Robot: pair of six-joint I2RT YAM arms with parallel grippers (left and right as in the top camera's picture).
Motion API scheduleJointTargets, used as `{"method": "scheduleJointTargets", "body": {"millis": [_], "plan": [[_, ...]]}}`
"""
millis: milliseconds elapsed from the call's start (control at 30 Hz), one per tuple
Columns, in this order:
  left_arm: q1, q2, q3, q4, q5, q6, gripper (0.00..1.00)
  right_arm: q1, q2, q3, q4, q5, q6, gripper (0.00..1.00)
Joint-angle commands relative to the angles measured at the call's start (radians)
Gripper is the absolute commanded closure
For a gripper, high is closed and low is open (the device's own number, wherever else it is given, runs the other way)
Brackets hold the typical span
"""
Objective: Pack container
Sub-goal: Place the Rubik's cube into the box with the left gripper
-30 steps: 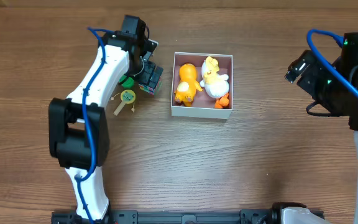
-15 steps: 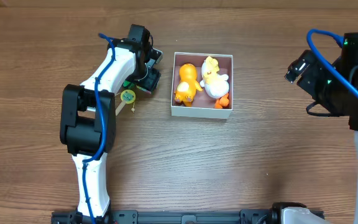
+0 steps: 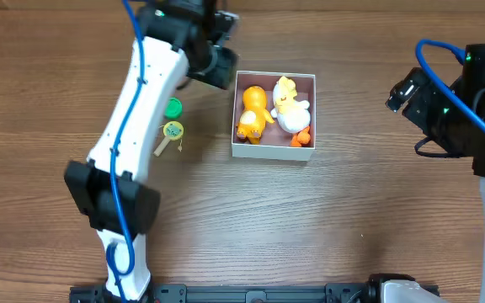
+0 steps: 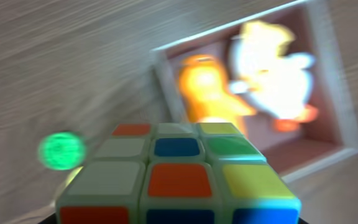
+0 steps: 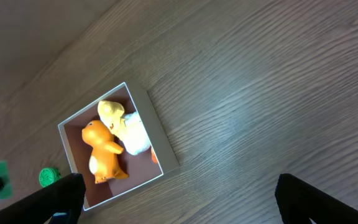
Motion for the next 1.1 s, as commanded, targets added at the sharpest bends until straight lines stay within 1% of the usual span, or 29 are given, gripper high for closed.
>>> {"method": "scheduleJointTargets", "body": {"millis": [0,33,67,100,133,167,200,267,367,400,467,600,633,700,733,767,800,867,900,1000,1067], "plan": [[-0.151,0.006,-0.037,0.025,-0.005,-0.246,0.64,-0.003,0.0,0.003,0.005,0.0,0.004,0.0],[-0.179,0.011,-0.055,0.041,-0.035,-0.301,0.63,-0.003,0.0,0.003,0.005,0.0,0.004,0.0],[-0.216,0.024,-0.086,0.07,-0.074,-0.383,0.6,-0.003,0.0,0.003,0.005,0.0,0.004,0.0],[-0.271,0.055,-0.132,0.129,-0.105,-0.436,0.59,-0.003,0.0,0.003,0.005,0.0,0.004,0.0],[-0.294,0.077,-0.151,0.16,-0.113,-0.455,0.56,-0.003,0.0,0.003,0.005,0.0,0.004,0.0],[-0.319,0.116,-0.164,0.191,-0.113,-0.459,0.56,-0.003,0.0,0.003,0.005,0.0,0.004,0.0],[-0.323,0.13,-0.164,0.197,-0.113,-0.461,0.57,-0.003,0.0,0.003,0.005,0.0,0.004,0.0],[-0.324,0.161,-0.164,0.222,-0.114,-0.466,0.54,-0.003,0.0,0.003,0.005,0.0,0.004,0.0],[-0.324,0.174,-0.164,0.218,-0.113,-0.467,0.52,-0.003,0.0,0.003,0.005,0.0,0.004,0.0],[-0.324,0.17,-0.159,0.206,-0.108,-0.467,0.47,-0.003,0.0,0.003,0.005,0.0,0.004,0.0],[-0.319,0.162,-0.119,0.154,-0.089,-0.466,0.0,-0.003,0.0,0.003,0.005,0.0,0.004,0.0],[-0.306,0.158,-0.036,0.08,-0.086,-0.466,0.01,-0.003,0.0,0.003,0.005,0.0,0.004,0.0],[-0.305,0.157,-0.011,0.062,-0.086,-0.466,0.08,-0.003,0.0,0.003,0.005,0.0,0.004,0.0],[-0.304,0.157,0.039,0.002,-0.095,-0.45,0.42,-0.003,0.0,0.003,0.005,0.0,0.004,0.0],[-0.299,0.157,0.065,-0.038,-0.114,-0.426,0.47,-0.003,0.0,0.003,0.005,0.0,0.004,0.0],[-0.287,0.157,0.106,-0.105,-0.153,-0.414,0.46,-0.003,0.0,0.003,0.005,0.0,0.004,0.0],[-0.267,0.153,0.159,-0.184,-0.196,-0.413,0.43,-0.003,0.0,0.003,0.005,0.0,0.004,0.0],[-0.218,0.14,0.261,-0.336,-0.264,-0.412,0.38,-0.003,0.0,0.003,0.005,0.0,0.004,0.0],[-0.171,0.093,0.285,-0.343,-0.204,-0.321,0.34,-0.003,0.0,0.003,0.005,0.0,0.004,0.0],[-0.106,-0.014,0.263,-0.343,-0.187,-0.259,0.28,-0.003,0.0,0.003,0.005,0.0,0.004,0.0],[-0.06,-0.116,0.199,-0.343,-0.208,-0.213,0.25,-0.003,0.0,0.003,0.005,0.0,0.004,0.0]]}}
